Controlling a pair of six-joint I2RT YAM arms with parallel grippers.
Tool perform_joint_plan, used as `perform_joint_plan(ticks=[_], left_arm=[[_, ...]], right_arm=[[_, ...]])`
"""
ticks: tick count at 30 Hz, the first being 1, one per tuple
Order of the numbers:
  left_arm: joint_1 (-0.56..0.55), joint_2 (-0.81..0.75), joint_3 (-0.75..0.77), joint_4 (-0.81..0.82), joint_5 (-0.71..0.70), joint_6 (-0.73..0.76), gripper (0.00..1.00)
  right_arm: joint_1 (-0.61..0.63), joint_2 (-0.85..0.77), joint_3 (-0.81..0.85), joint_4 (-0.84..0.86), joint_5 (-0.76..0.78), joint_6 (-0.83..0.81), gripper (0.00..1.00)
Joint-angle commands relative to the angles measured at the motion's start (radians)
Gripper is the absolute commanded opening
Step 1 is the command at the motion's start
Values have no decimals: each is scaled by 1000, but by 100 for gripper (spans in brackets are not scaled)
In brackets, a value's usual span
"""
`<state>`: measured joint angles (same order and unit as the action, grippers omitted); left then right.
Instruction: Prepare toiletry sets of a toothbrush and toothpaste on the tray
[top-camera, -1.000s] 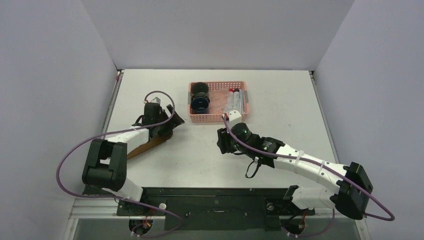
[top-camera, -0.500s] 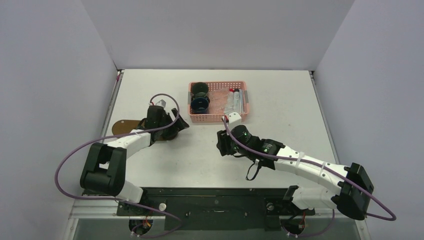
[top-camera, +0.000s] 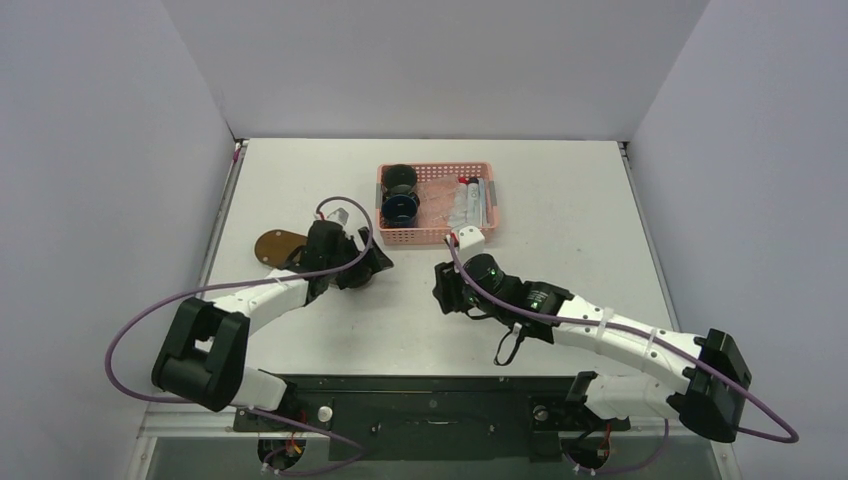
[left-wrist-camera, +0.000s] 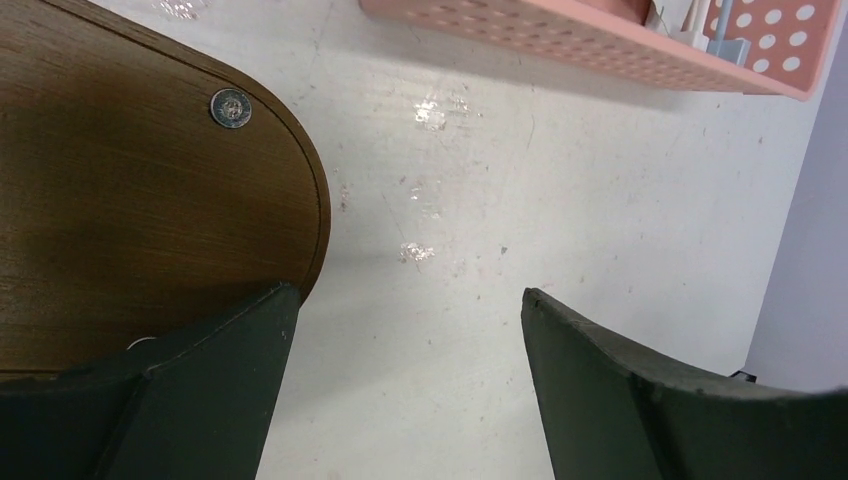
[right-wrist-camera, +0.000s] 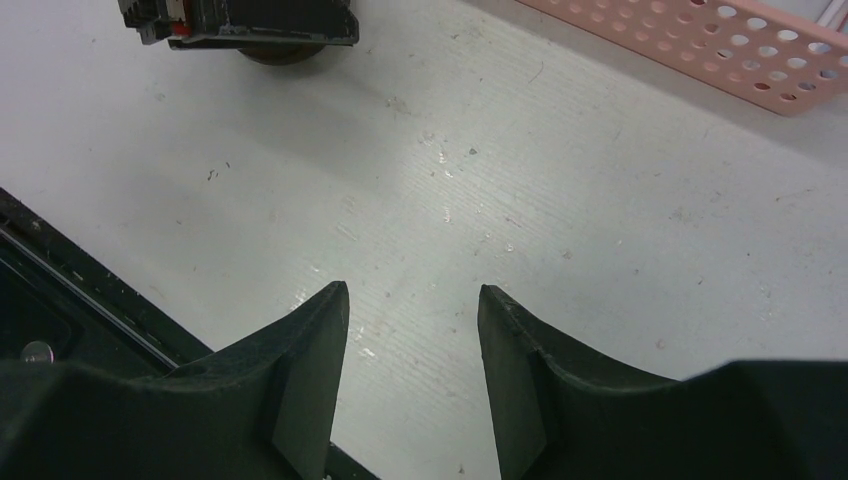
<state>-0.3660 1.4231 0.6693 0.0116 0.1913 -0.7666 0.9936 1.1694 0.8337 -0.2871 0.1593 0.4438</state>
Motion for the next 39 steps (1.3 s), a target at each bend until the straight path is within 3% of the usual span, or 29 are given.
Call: perform_joint_plan(ticks=[1,7,20,30,39], left_arm=[[-35,-49,-39,-9,10,-44,81],[-89,-107,-62,19,21,-90,80],[-288,-191,-65,-4,-93,-125,80],[-287,-312,111,-358,-310,-17,81],[-286,-453,217,-587,-474,63,89]], right_arm=[[13,-46,-19,11,40,22,47],[12,-94,-47,-16,73,32,47],[13,-214,-132,-60,154,71,47],[12,-146,-176,121,104,172,47],[13,43,-123,303,47,272,47]])
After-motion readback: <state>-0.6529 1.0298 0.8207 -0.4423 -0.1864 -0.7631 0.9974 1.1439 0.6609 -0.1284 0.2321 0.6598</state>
